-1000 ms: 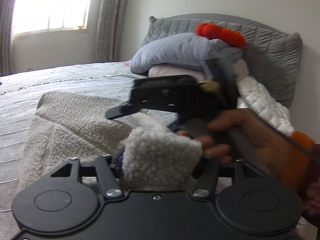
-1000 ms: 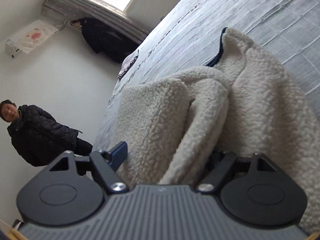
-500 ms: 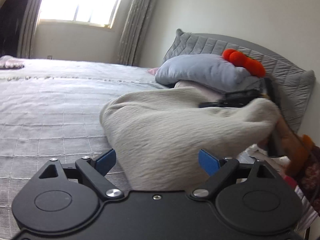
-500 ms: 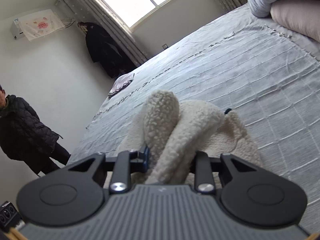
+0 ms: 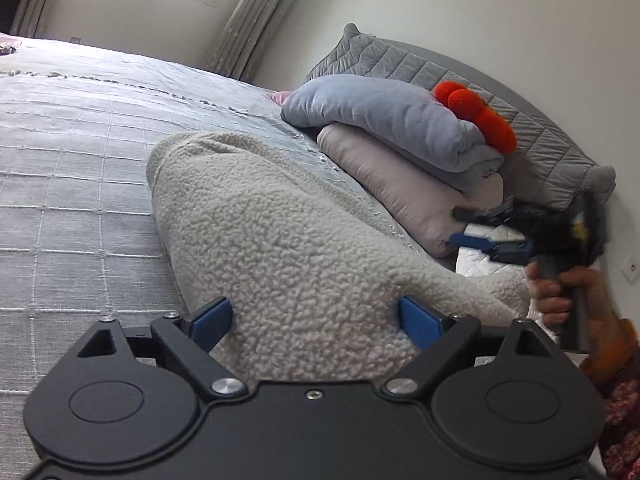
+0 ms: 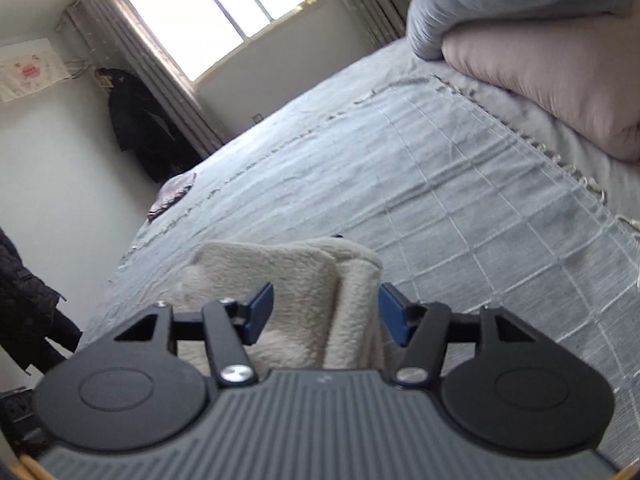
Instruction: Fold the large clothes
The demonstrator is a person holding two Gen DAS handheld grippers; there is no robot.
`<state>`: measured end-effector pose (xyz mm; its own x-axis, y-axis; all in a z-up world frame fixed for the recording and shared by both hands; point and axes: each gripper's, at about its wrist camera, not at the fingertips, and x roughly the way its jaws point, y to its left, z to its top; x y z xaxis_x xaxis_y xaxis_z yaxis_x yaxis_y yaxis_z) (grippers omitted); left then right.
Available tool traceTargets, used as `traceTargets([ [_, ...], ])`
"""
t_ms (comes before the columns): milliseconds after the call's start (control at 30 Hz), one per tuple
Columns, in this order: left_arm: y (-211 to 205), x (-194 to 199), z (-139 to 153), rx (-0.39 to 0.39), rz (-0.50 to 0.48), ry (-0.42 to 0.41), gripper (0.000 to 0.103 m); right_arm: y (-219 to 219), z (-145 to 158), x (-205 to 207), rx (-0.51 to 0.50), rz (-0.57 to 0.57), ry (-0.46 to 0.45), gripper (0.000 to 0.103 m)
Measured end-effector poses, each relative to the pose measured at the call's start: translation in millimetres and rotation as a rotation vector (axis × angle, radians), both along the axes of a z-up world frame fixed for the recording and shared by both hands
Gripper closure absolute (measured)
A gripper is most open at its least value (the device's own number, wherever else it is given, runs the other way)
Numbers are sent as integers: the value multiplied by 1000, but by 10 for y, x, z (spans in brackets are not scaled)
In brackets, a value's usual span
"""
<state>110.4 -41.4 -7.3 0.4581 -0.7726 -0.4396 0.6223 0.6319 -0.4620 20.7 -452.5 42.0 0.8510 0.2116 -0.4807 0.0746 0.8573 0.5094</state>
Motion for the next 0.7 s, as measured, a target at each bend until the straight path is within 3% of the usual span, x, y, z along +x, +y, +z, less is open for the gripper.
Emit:
traceTargets([
  [100, -123, -84, -15, 26, 11, -36, 12, 445, 201, -124, -51, 121, -65, 51],
  [167, -87, -148, -34, 46, 15, -54, 13, 724, 181, -150, -113, 168, -79, 57],
  [233, -48, -159, -37, 54, 13, -46, 13, 906, 3, -80, -205, 160, -39, 61],
  [300, 18, -148, -54, 54, -10, -26, 13, 881, -339, -21, -250, 64, 28, 61],
  [367, 55, -153, -65, 61, -46, -15, 12, 749, -682, -20, -247, -8, 38, 53],
  [433, 88, -155, -33, 52, -74, -12, 13, 590, -927, -104, -126, -27, 18, 53],
  [500, 137, -113, 28, 42, -91, -14, 12, 532, -873, -138, -87, -30, 24, 51],
  [600, 227, 69, 113, 18, -55, -1, 5, 466, -648, -91, -45, -18, 53, 39],
  [700, 250, 424, 83, -33, -20, 128, 5, 371, -471, 36, -38, -7, 54, 22],
])
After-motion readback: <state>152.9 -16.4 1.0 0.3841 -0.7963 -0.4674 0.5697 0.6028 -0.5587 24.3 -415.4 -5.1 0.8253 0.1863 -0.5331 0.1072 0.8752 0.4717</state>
